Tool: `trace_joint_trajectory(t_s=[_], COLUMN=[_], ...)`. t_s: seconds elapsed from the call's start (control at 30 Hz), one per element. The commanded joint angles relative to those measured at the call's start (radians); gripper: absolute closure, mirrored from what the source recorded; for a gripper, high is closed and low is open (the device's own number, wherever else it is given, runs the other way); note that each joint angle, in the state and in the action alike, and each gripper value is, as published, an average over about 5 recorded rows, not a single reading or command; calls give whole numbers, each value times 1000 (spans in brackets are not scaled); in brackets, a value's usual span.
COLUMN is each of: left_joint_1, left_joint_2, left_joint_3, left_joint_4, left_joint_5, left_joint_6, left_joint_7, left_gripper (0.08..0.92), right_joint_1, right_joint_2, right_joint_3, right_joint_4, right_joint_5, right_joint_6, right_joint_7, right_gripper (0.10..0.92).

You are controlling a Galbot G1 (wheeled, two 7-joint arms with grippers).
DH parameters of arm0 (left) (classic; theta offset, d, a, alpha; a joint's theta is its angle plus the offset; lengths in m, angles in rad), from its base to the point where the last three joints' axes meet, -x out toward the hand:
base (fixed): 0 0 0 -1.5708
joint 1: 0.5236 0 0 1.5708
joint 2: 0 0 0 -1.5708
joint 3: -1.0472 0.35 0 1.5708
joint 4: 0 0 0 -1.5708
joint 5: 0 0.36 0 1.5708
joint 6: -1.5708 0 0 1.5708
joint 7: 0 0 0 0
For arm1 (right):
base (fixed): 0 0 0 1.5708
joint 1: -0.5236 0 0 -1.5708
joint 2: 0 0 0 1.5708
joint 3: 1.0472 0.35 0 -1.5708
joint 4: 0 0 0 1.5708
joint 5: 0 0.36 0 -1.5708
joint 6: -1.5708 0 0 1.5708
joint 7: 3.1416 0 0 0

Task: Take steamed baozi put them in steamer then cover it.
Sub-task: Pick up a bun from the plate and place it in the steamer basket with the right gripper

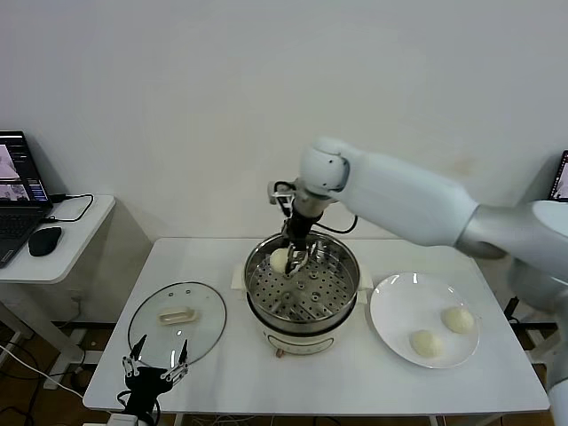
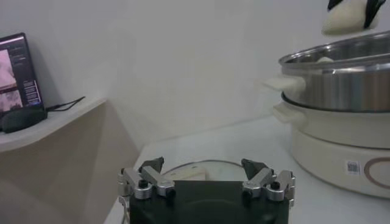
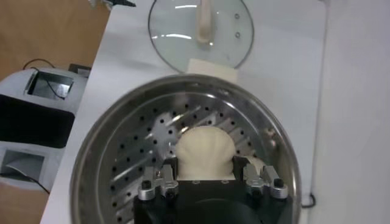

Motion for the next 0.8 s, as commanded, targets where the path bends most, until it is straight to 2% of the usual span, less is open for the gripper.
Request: trace_joint_trajectory(t_s=[0.03,0.67,0.8], left_joint_1=[-4,-16,-16], left_joint_2=[1,2,0], left_joint_3=[1,7,9], left_joint_4=[2,12,11], left_joint_5=[-2,-5,-5], left_joint_6=[1,1,2], left_joint_7=[1,1,1], left_gripper=[177,177,177], right_joint_1=[-55,-121,-116], right_joint_2=[90,107,95], right_joint_3=[-18,17,19], right_joint_4=[-88,-111,-91], right_joint_5=[-33,-84,-80], right_joint_6=[-4,-1,-2], right_joint_7=[9,30,35], right_gripper=[474,472,410])
